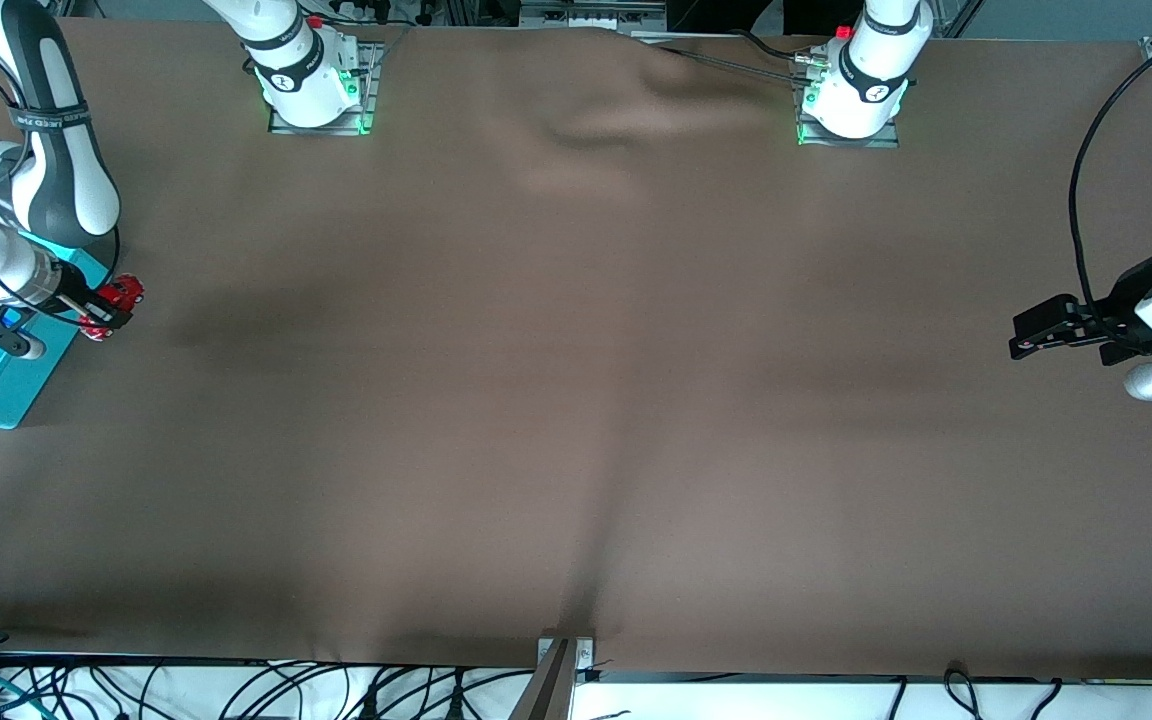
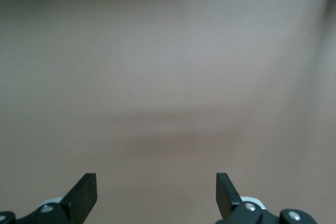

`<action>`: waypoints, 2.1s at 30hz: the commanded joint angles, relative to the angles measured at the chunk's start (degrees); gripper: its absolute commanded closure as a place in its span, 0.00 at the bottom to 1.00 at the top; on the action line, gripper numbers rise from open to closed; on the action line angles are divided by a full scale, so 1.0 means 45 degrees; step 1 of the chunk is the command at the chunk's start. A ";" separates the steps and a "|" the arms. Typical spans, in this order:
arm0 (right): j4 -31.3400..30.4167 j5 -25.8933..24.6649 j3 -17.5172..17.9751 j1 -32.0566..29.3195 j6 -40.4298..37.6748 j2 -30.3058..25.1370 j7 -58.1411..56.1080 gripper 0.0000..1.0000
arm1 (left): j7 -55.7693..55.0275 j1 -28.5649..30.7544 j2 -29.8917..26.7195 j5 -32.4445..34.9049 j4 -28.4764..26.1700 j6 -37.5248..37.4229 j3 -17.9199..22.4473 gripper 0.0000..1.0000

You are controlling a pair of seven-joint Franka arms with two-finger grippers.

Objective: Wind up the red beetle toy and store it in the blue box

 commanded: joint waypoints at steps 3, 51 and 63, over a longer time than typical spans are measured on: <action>0.0524 -0.0348 -0.0499 -0.0035 -0.0536 -0.0097 -0.1135 1.00 | 0.0237 -0.0030 -0.0059 0.0087 0.0008 0.0028 0.0005 0.00; 0.2516 0.0138 -0.2316 -0.2474 -0.0478 0.1386 -0.8986 1.00 | 0.0237 -0.0362 -0.0040 -0.0049 -0.0011 0.0009 -0.0015 0.00; 0.4078 0.2073 -0.2276 -0.3648 -0.0458 0.3203 -1.1936 1.00 | 0.0237 -0.0245 -0.0040 -0.0499 -0.0089 0.0009 0.0005 0.00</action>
